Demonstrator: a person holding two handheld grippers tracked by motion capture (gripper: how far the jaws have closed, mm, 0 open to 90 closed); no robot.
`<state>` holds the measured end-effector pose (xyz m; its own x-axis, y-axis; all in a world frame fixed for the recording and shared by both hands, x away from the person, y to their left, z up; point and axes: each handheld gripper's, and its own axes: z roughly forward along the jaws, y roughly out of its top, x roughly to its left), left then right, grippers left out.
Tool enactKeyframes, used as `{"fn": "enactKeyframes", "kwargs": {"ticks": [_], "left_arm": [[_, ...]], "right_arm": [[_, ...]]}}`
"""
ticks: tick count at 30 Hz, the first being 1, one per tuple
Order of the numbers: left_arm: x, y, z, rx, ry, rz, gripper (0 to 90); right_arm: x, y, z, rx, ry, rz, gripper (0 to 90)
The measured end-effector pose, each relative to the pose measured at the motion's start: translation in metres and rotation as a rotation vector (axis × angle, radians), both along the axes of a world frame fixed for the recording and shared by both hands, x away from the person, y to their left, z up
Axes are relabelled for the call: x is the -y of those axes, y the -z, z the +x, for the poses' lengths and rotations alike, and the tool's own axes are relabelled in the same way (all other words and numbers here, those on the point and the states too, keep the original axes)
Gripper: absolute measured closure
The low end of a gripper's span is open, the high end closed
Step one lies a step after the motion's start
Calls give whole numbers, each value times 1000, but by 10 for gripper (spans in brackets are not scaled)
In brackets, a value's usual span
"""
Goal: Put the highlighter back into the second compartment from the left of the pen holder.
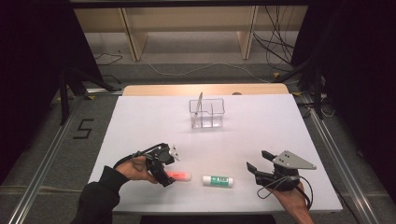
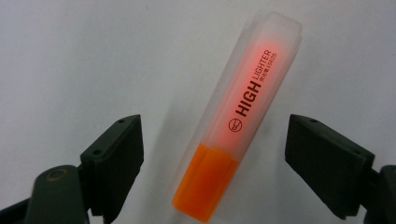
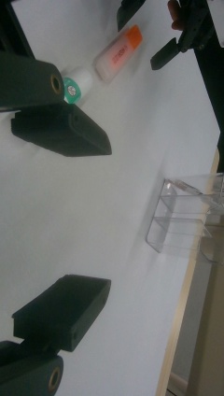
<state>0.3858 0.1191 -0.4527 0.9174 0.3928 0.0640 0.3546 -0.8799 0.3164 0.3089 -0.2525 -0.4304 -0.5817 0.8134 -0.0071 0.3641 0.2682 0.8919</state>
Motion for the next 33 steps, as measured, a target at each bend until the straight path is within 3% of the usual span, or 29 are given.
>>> {"fn": "enactKeyframes", "kwargs": {"ticks": [5, 14, 27, 33], "left_arm": [[2, 1, 0, -5, -3, -5, 189], [5, 2, 1, -9, 31, 27, 214], [8, 3, 0, -24, 89, 85, 331], [10, 3, -1, -21, 118, 93, 399]], "right_arm": [[0, 0, 0, -2, 1, 8, 278], [0, 0, 0, -2, -1, 14, 249], [-1, 0, 0, -3, -5, 17, 250], [-1, 0, 1, -1, -9, 10, 251]]}}
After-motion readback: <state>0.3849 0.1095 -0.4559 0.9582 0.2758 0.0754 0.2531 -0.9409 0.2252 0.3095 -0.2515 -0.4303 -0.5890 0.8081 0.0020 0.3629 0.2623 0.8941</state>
